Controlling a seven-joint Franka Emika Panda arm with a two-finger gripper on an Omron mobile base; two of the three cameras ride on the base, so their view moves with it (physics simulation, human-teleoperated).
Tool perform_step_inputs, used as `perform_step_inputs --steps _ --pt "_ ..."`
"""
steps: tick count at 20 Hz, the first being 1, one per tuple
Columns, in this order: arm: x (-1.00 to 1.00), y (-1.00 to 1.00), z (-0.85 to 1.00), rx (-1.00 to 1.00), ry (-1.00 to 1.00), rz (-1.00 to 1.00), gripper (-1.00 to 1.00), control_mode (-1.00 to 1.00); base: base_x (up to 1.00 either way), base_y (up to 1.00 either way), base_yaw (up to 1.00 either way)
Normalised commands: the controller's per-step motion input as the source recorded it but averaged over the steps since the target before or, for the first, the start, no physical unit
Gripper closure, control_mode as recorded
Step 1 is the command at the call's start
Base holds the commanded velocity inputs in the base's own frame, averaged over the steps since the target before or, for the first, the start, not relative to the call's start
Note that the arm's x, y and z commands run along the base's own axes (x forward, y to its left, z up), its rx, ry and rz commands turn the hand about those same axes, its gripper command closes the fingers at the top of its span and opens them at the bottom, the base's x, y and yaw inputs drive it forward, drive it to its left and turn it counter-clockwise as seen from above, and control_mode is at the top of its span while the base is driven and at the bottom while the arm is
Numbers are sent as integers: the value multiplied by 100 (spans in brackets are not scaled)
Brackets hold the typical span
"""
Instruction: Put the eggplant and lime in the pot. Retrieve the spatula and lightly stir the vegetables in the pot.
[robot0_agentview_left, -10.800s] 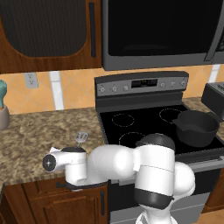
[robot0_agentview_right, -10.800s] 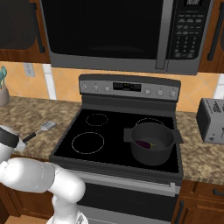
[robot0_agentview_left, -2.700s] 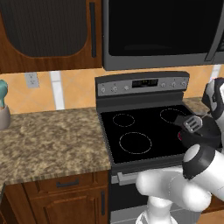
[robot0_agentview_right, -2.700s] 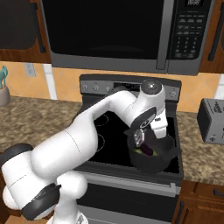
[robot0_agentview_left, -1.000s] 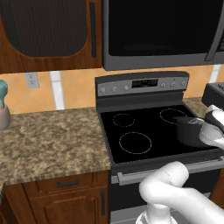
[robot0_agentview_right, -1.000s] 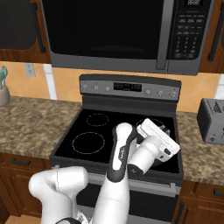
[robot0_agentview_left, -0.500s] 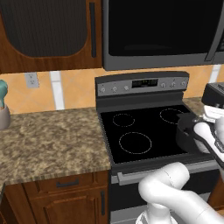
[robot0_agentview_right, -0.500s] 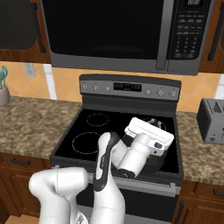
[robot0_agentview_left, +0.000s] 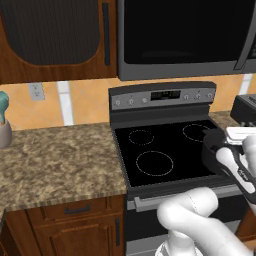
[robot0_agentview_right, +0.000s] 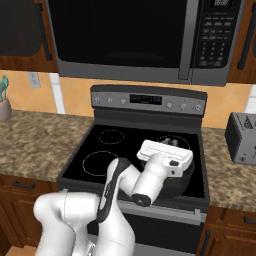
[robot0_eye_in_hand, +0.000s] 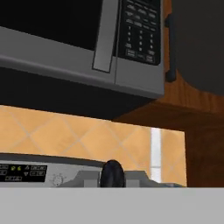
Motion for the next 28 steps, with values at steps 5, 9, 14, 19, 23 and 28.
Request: perform_step_inputs --steps 5,9,14,19,23,28 --pt "-2 7 0 -2 27 0 100 -100 0 0 0" --pt "-16 22 2 0 28 0 100 -100 0 0 0" --pt "0 25 -1 0 15 0 100 -100 0 0 0" --pt "-6 6 0 0 -3 0 100 -100 0 0 0" --pt "3 -1 -1 0 -19 1 100 -100 0 0 0" --pt "59 -6 -10 0 -20 6 100 -100 0 0 0"
